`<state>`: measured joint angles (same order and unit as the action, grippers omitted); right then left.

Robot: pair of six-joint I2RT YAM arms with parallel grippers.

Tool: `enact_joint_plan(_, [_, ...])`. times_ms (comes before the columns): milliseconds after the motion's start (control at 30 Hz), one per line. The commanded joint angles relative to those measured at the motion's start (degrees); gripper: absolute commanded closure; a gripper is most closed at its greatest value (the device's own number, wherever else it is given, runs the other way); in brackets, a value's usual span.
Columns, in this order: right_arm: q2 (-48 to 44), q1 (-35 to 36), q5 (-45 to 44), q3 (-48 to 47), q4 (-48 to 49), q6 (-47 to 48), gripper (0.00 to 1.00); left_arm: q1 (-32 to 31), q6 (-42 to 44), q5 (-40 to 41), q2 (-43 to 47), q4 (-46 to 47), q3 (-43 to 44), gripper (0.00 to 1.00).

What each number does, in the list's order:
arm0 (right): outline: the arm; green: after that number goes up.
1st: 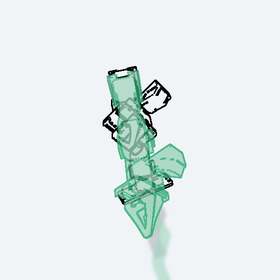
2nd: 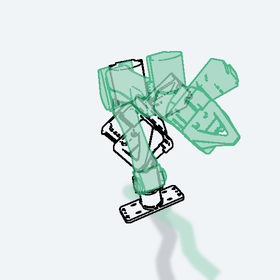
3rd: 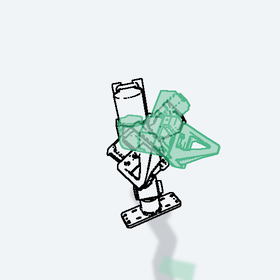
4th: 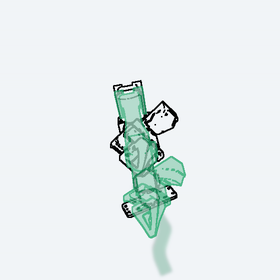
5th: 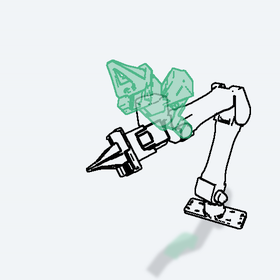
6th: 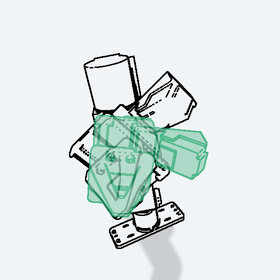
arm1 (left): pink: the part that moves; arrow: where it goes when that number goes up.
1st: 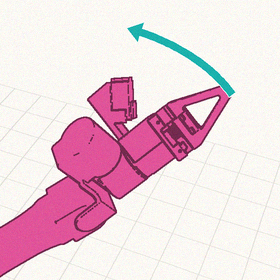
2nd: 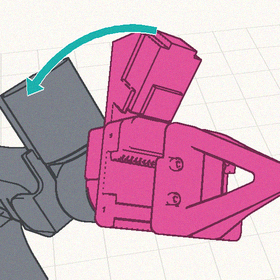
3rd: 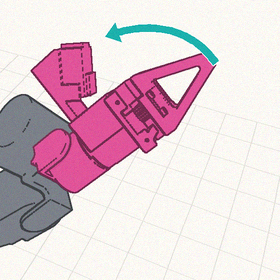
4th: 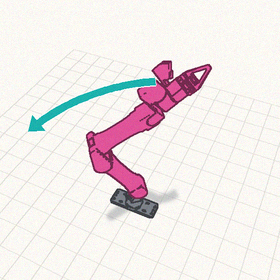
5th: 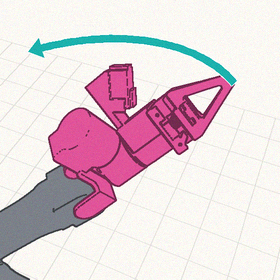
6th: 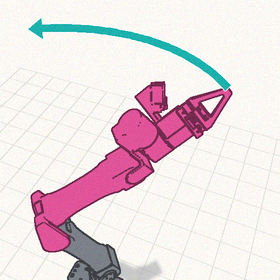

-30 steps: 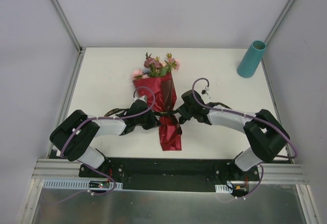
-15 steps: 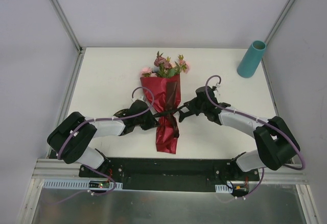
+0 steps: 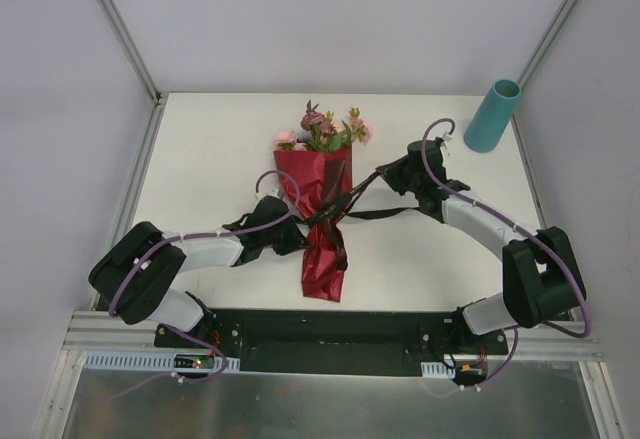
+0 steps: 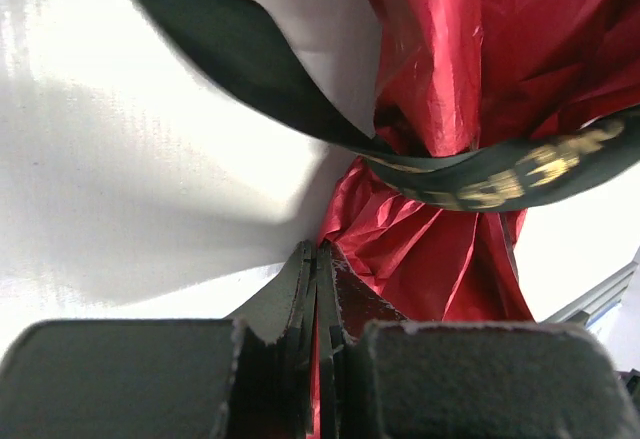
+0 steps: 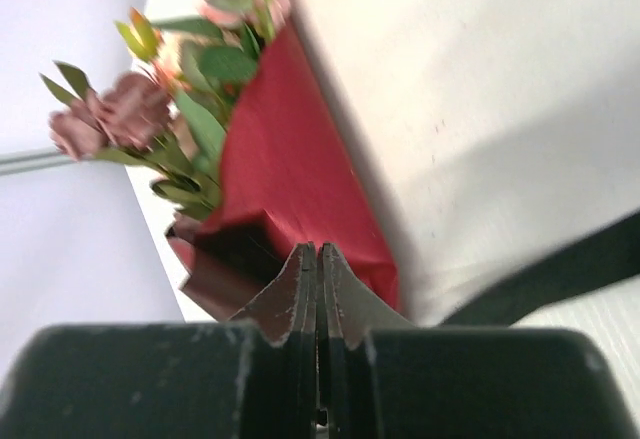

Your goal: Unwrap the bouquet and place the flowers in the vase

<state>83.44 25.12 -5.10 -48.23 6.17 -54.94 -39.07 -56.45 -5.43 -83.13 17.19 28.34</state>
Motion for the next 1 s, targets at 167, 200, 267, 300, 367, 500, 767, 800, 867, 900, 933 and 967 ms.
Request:
enact_joint_plan(167, [-1.35, -8.15, -3.07, -11.44, -3.62, 10.98, 1.00, -0.48, 1.87, 6.56, 3.85, -8.57, 0.05, 1.00])
enact_joint_plan(200, [-1.26, -9.21, -2.90, -12.84, -4.15, 12.04, 1.00, -0.48, 1.95, 6.92, 4.12, -8.93, 0.14, 1.00])
enact_joint_plan(267, [-1.09, -10.97, -3.42, -16.27, -5.11, 14.32, 1.00, -0.48, 2.04, 7.36, 4.56, -9.37, 0.14, 1.00])
enact_joint_plan(300, [-0.91, -11.93, -3.42, -18.11, -5.29, 15.81, 1.00, -0.39, 2.13, 7.54, 4.65, -9.54, 0.23, 1.00])
enact_joint_plan(367, [-0.65, -13.34, -3.59, -21.54, -5.64, 18.10, 1.00, -0.39, 2.39, 8.42, 4.56, -11.46, 1.01, 1.00])
enact_joint_plan(500, [1.11, -15.19, -5.79, -30.06, -8.01, 24.16, 1.00, -0.48, 3.27, 9.73, 4.21, -13.59, 2.25, 1.00])
enact_joint_plan(767, [2.25, -20.55, -7.64, -45.88, -9.07, 32.34, 1.00, -0.39, 5.03, 11.93, 4.29, -16.57, 4.27, 1.00])
enact_joint_plan(800, [2.34, -20.99, -7.90, -48.25, -9.34, 33.83, 1.00, -0.39, 5.12, 12.28, 4.29, -17.01, 4.62, 1.00])
enact_joint_plan(867, [2.69, -21.34, -9.56, -52.91, -10.48, 37.17, 1.00, -0.39, 5.64, 13.16, 4.73, -18.84, 5.41, 1.00])
enact_joint_plan(900, [2.78, -21.43, -10.44, -54.94, -11.09, 38.40, 1.00, -0.39, 5.73, 13.51, 4.91, -19.21, 5.59, 1.00])
enact_joint_plan(933, [2.87, -21.43, -11.58, -57.13, -12.14, 38.85, 1.00, -0.39, 5.73, 13.87, 5.00, -19.65, 5.76, 1.00])
enact_joint_plan(967, [2.87, -21.52, -12.03, -59.15, -13.37, 38.94, 1.00, -0.39, 5.56, 14.04, 5.17, -19.74, 5.94, 1.00])
